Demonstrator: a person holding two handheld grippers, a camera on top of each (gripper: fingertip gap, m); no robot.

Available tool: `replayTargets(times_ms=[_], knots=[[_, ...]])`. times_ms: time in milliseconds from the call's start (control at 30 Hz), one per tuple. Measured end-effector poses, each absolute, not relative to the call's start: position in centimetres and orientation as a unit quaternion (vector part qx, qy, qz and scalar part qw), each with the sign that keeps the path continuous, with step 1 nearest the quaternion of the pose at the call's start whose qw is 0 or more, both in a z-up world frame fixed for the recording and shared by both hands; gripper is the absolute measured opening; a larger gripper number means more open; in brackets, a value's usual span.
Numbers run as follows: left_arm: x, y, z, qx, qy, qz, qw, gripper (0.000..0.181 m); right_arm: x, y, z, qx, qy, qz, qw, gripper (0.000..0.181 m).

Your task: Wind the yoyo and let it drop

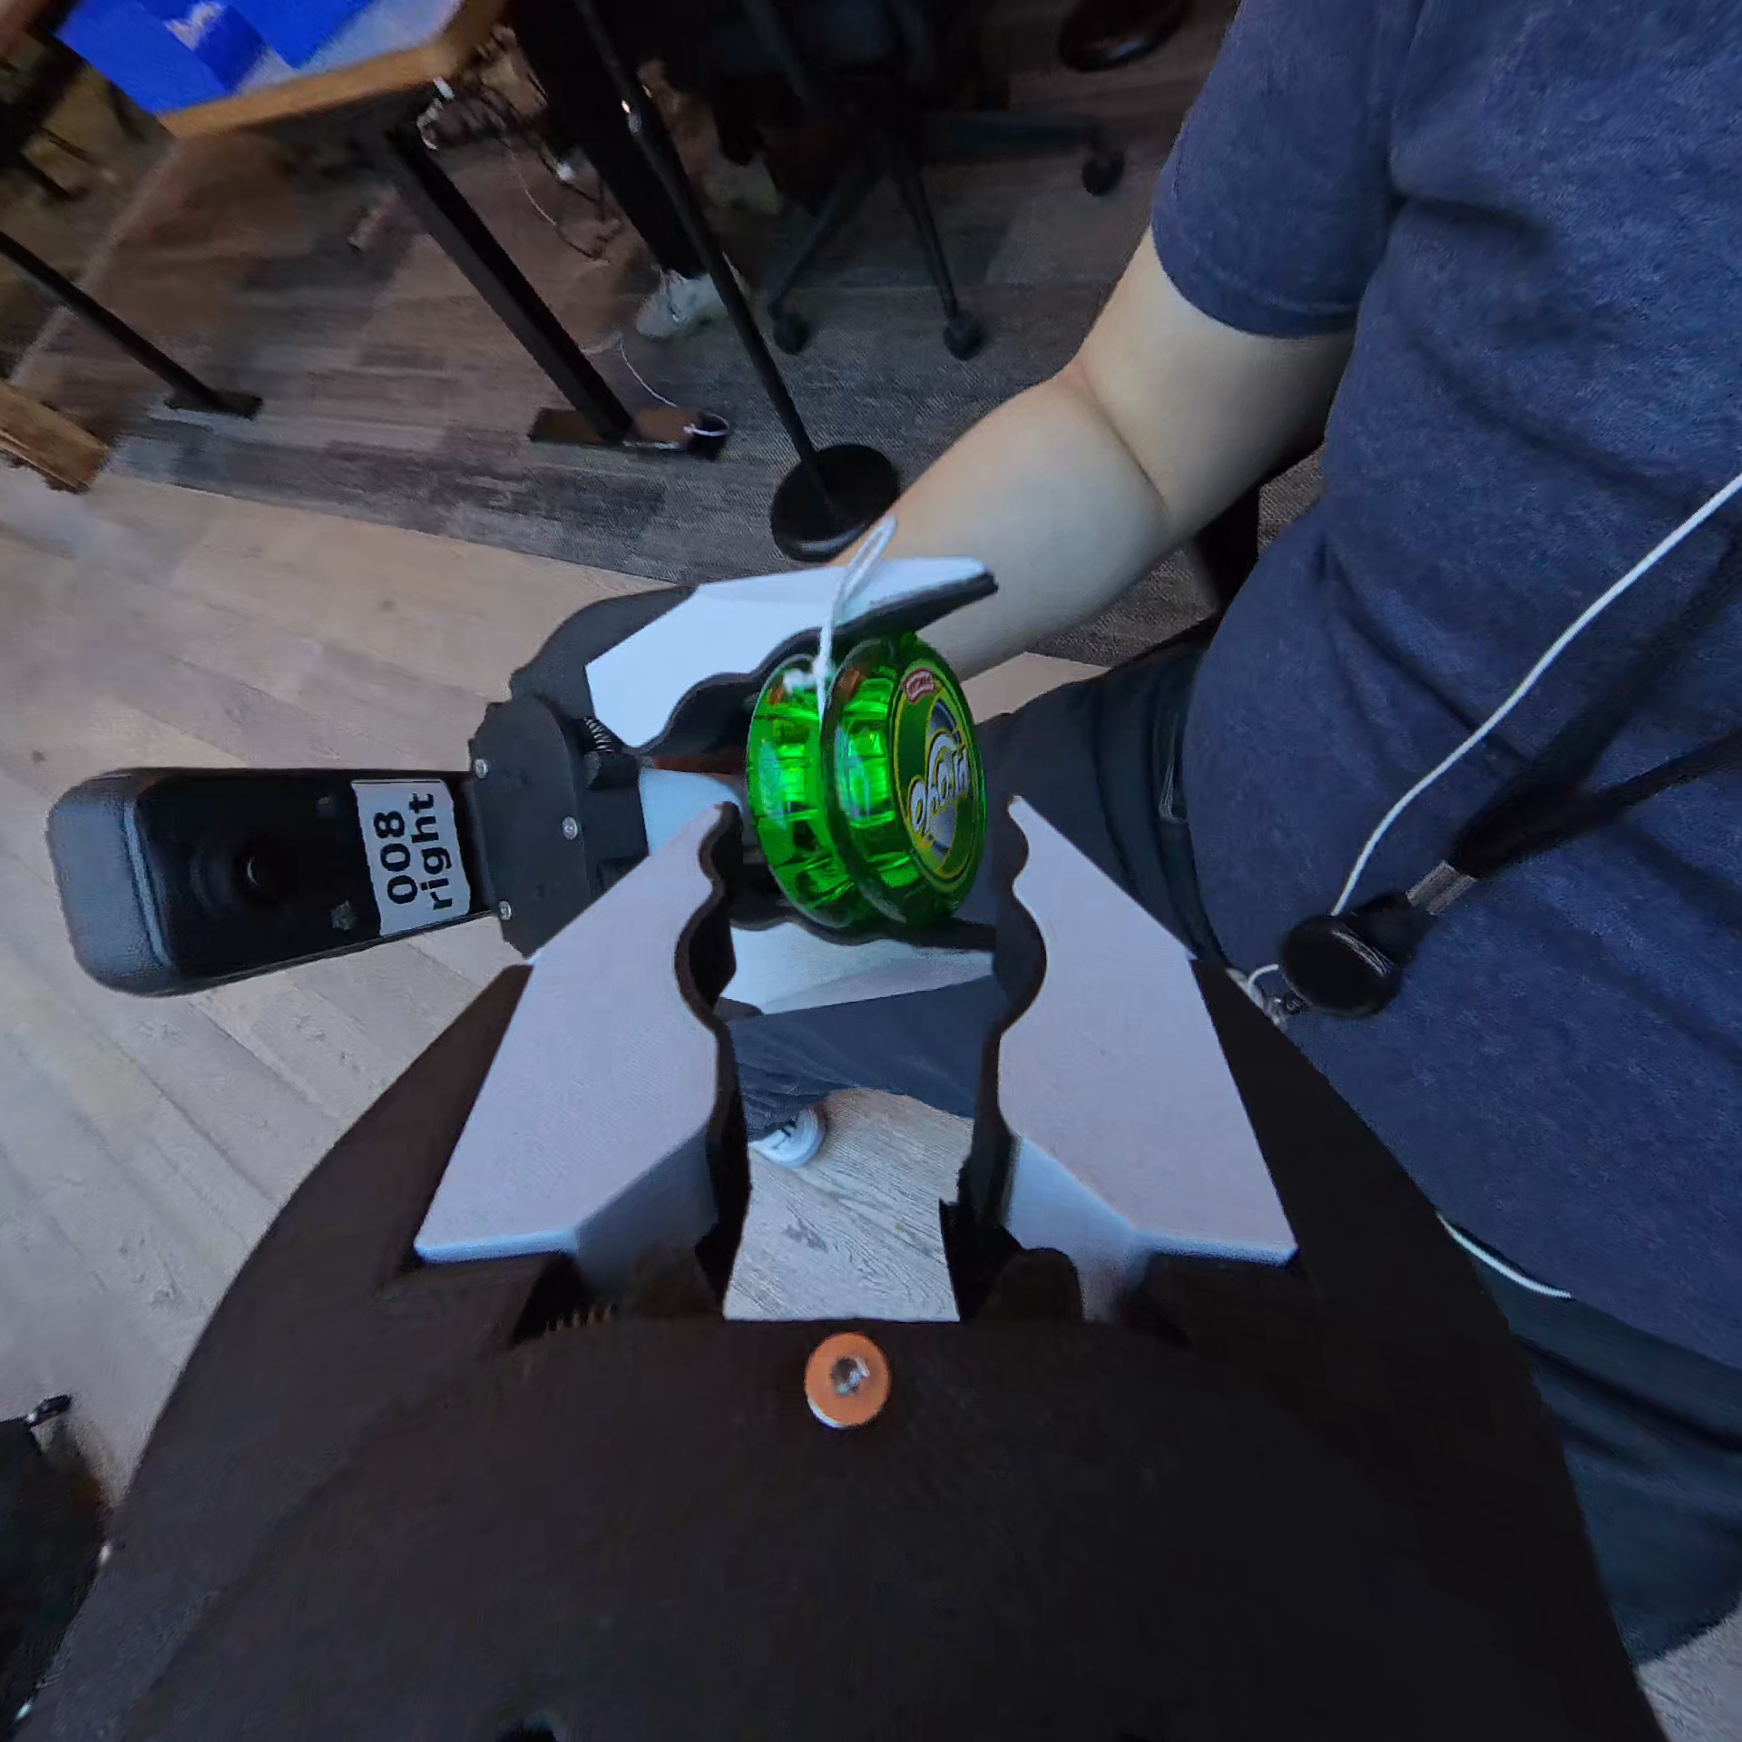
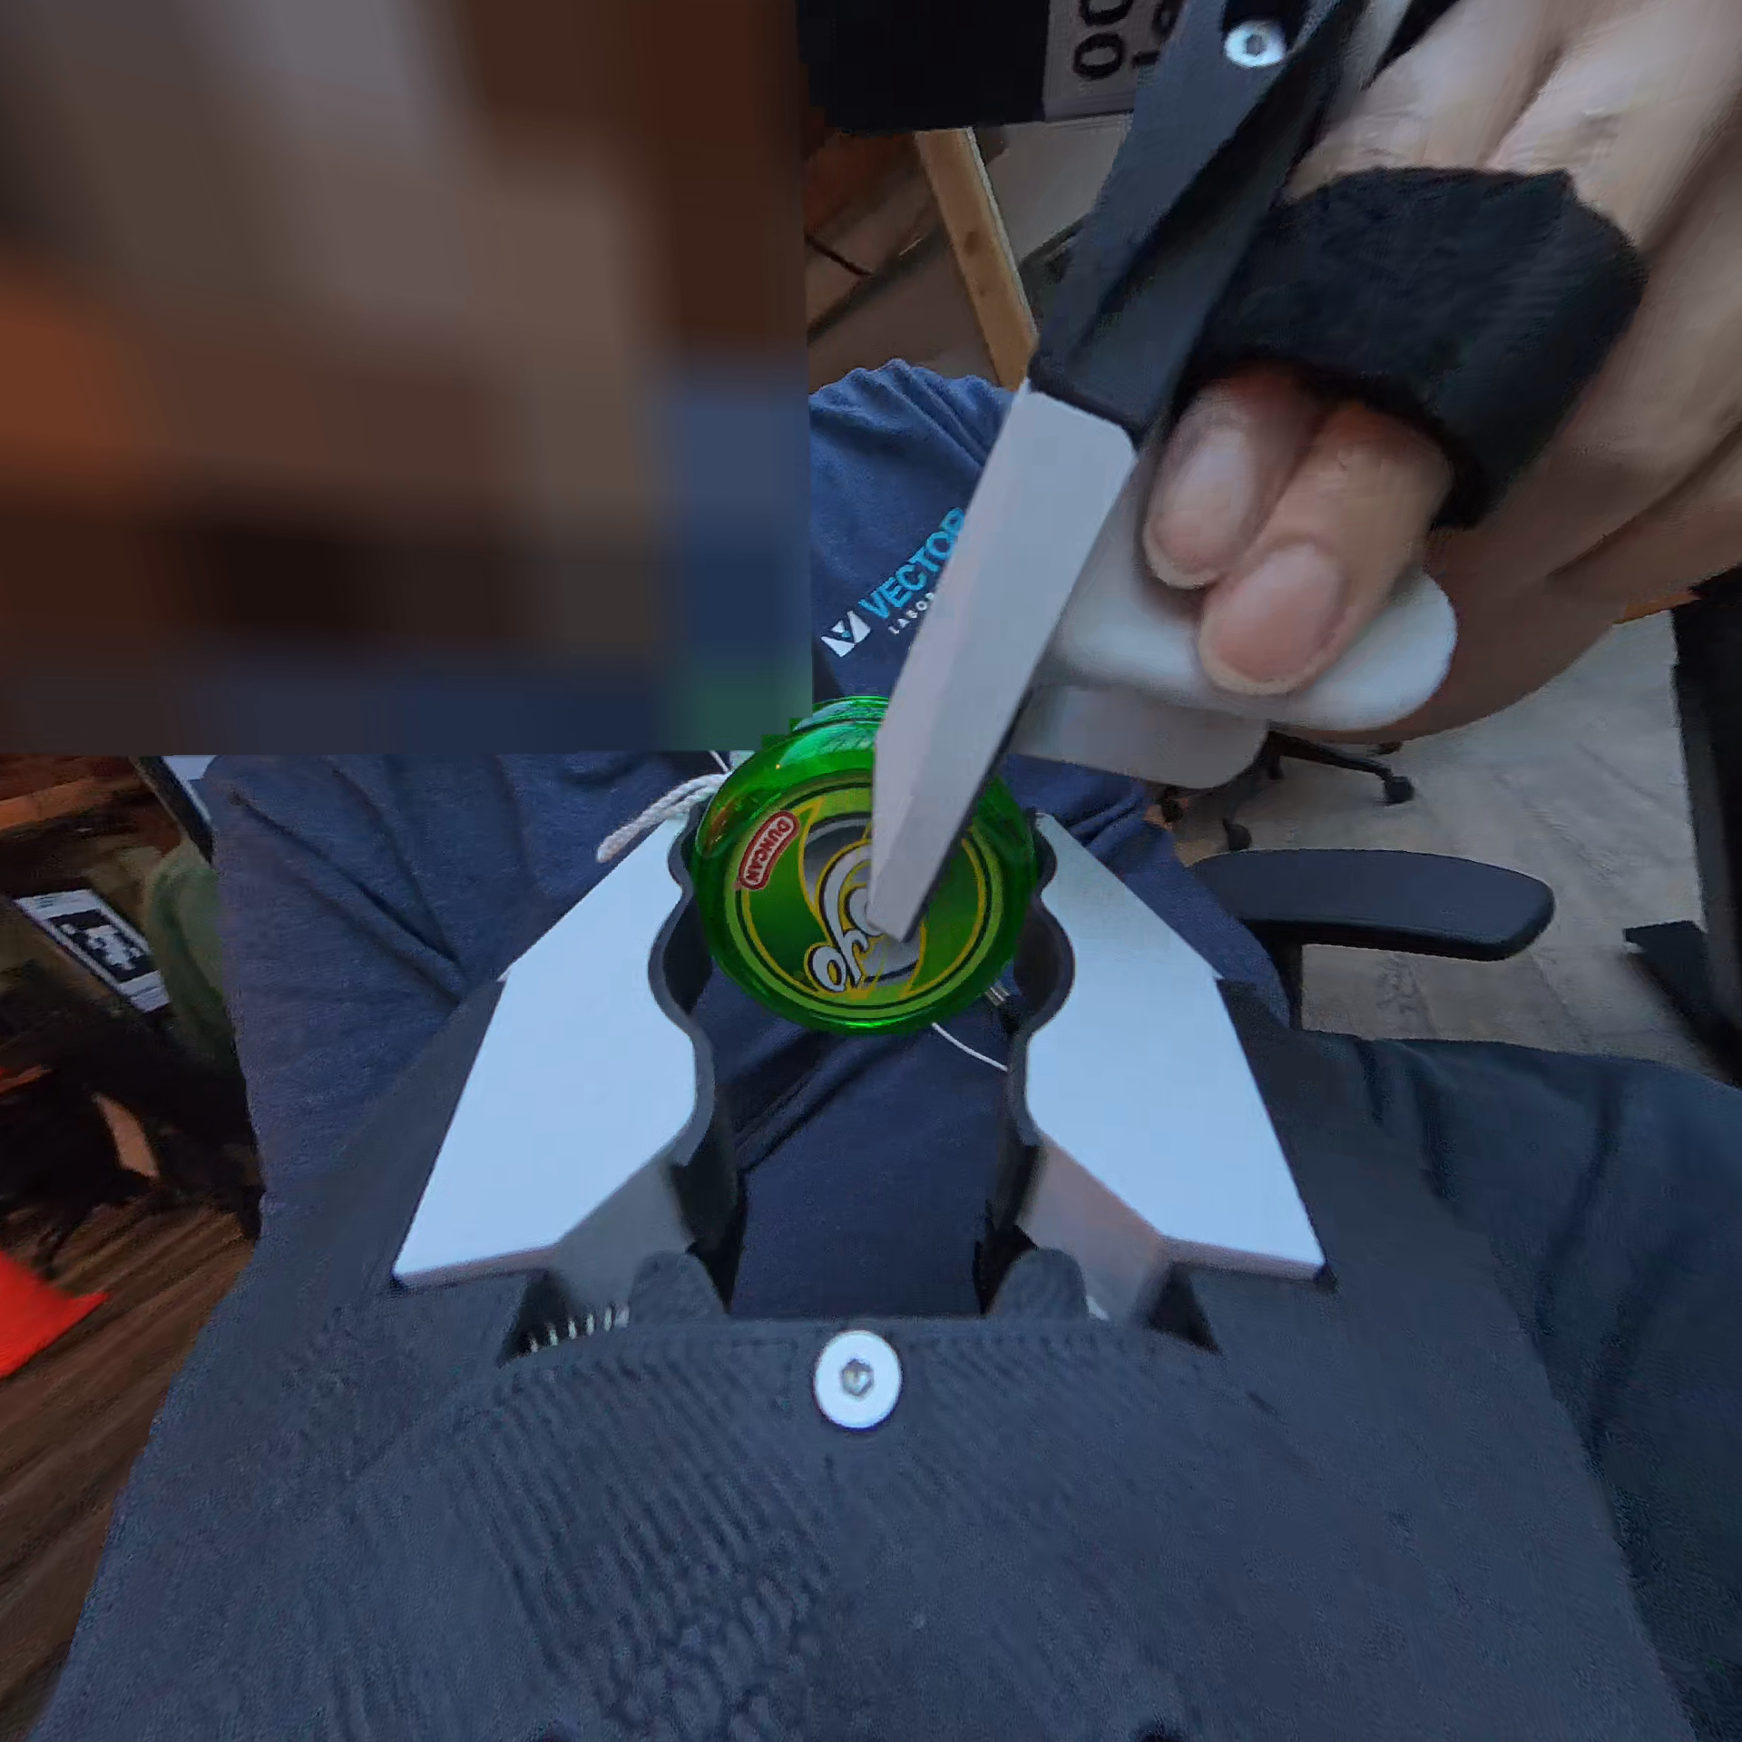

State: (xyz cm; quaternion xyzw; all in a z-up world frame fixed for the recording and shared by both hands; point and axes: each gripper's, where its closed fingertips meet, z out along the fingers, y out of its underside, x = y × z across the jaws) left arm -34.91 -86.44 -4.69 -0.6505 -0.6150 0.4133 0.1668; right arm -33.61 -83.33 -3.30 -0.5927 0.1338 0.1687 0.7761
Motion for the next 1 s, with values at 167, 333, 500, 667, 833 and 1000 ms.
replayTargets(times_ms=[167, 333, 500, 667, 833, 1000], knots=[[-35.8, -85.8, -5.2, -0.653, -0.608, 0.39, 0.228, 0.039, -33.8, -82.6, -3.7, -0.592, 0.118, 0.185, 0.775, 0.063], [-35.5, -86.5, -4.6, -0.606, -0.637, 0.383, 0.284, 0.031, -33.3, -83.5, -2.8, -0.56, 0.109, 0.158, 0.806, 0.063], [-33.1, -88.9, -2.7, -0.547, -0.675, 0.421, 0.261, 0.028, -30.1, -86.6, -2.4, -0.52, 0.178, 0.049, 0.834, 0.07], [-29.4, -90.7, -1.1, -0.461, -0.741, 0.439, 0.216, 0.029, -26.8, -92.2, -2.9, -0.544, 0.303, -0.23, 0.748, 0.068], [-27.0, -91.5, -0.7, -0.377, -0.795, 0.443, 0.173, 0.028, -29.1, -93.8, 1.9, -0.536, 0.256, -0.466, 0.656, 0.045], [-26.8, -91.5, 0.0, -0.307, -0.808, 0.469, 0.183, 0.028, -29.6, -91.6, 3.5, -0.569, 0.219, -0.544, 0.577, 0.033]])
